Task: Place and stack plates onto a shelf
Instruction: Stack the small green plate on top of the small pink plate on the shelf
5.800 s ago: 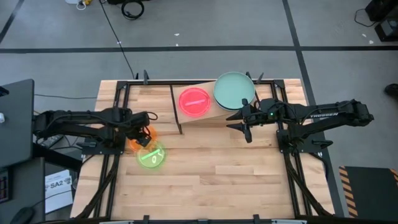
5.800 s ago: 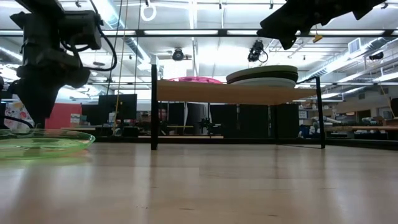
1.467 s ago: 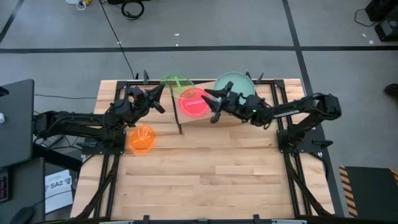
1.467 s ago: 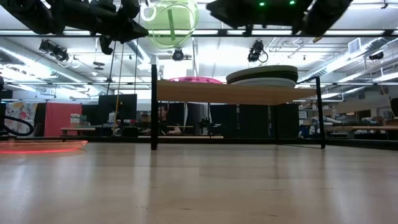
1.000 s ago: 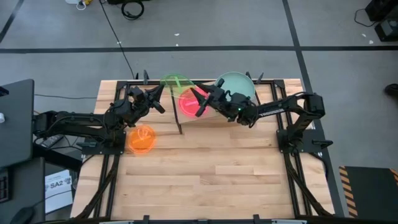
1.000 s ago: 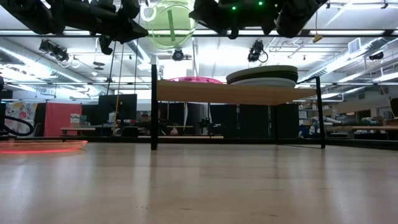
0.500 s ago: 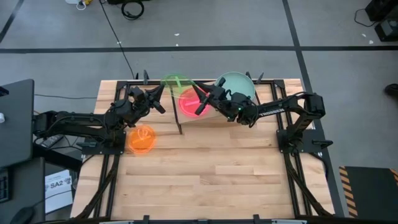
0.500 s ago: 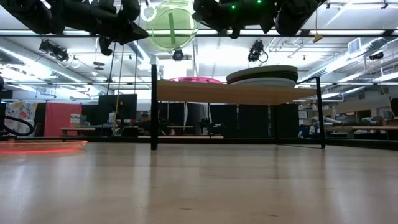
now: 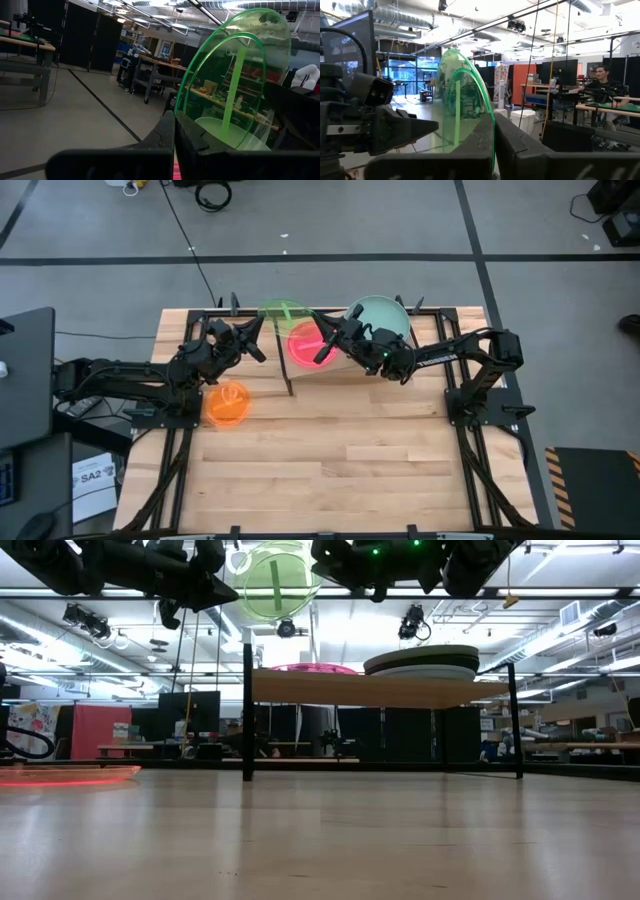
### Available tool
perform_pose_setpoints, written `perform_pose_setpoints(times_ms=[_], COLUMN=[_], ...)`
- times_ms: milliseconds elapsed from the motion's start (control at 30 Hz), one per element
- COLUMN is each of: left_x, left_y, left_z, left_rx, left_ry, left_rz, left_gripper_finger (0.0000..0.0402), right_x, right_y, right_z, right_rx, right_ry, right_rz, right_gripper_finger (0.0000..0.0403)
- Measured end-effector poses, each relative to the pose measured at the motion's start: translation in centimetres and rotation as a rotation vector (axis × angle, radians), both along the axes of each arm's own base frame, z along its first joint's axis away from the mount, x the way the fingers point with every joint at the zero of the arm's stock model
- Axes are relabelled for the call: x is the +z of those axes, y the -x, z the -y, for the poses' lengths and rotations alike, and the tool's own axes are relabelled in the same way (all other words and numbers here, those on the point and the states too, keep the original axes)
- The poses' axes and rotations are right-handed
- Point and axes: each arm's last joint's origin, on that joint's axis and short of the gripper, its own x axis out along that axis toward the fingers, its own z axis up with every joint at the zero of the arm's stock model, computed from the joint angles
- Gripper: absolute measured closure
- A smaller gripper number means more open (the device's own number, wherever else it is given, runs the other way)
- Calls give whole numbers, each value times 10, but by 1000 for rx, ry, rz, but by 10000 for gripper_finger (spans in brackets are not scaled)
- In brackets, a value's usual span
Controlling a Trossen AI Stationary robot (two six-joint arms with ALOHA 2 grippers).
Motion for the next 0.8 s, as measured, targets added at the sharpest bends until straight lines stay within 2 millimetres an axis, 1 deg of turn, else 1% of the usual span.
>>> perform_pose_setpoints(times_ms=[167, 267, 533, 800], left_x=[0, 0, 0, 1], left_y=[0, 0, 0, 0], left_z=[0, 0, 0, 0], left_rx=[-1, -2, -5, -17], left_ry=[0, 1, 0, -5], left_rz=[1, 1, 2, 3], left_gripper_finger=[395, 383, 326, 262], right_x=[0, 0, 0, 1], right_y=[0, 0, 0, 3], right_z=[0, 0, 0, 6], right_rx=[2, 3, 5, -91], right_ry=[-5, -5, -2, 19], right_rz=[3, 3, 0, -29], right_gripper_finger=[394, 394, 394, 394])
